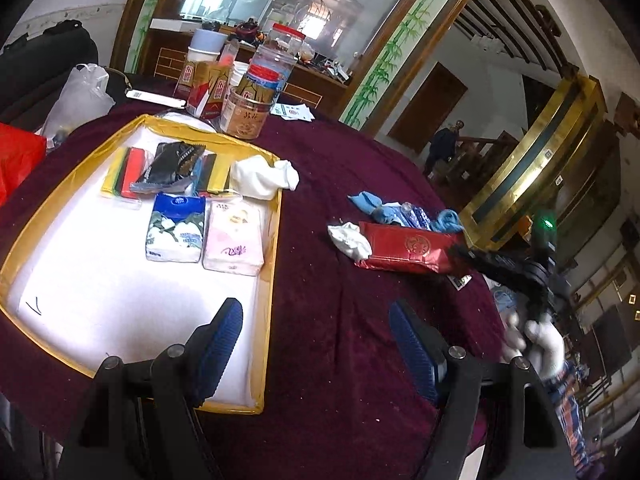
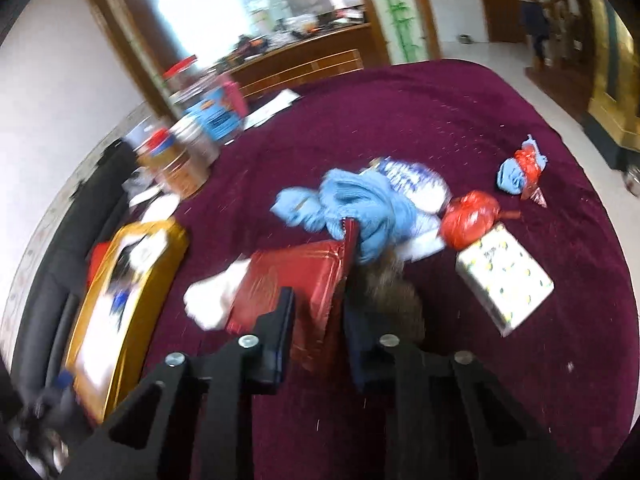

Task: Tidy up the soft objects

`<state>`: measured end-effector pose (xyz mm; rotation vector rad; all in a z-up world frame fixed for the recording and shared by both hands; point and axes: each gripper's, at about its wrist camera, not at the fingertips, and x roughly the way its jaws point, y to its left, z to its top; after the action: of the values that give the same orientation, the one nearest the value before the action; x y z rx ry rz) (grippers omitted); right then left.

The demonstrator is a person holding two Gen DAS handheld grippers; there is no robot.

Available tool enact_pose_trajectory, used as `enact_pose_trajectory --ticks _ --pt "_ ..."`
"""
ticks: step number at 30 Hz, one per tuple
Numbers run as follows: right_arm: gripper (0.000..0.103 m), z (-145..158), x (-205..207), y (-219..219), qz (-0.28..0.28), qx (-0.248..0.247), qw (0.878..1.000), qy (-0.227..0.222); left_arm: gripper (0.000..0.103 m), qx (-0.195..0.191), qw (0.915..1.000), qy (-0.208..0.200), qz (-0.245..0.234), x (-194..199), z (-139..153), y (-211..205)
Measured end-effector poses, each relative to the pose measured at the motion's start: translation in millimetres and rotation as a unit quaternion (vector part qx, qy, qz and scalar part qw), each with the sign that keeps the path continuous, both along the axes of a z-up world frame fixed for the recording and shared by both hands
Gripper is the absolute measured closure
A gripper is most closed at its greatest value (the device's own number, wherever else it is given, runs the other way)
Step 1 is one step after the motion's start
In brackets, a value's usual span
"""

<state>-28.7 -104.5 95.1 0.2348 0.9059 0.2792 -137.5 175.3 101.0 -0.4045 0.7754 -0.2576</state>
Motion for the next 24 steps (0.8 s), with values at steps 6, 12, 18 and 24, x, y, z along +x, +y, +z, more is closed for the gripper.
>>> enact_pose_trajectory --ticks 6,12,18,24 --pt "0.076 -8 -71 11 0.135 -0.003 0.99 0.032 0.024 0.002 0.9999 0.009 -0.011 6 -7 -8" --pt "0.055 -13 -88 3 0.079 -0.116 0.99 0.008 0.024 0.003 0.9992 0.02 -0.033 10 -13 -26" --pt "0.038 -16 -61 -11 -0.008 -0.144 0.99 -0.008 0.024 0.015 0.9988 0.021 -0.042 8 -12 -35" --pt "0.038 -38 -23 -36 -0.071 -0.075 0.994 0.02 0.024 0.027 0.9979 0.025 -0.052 13 -13 -45"
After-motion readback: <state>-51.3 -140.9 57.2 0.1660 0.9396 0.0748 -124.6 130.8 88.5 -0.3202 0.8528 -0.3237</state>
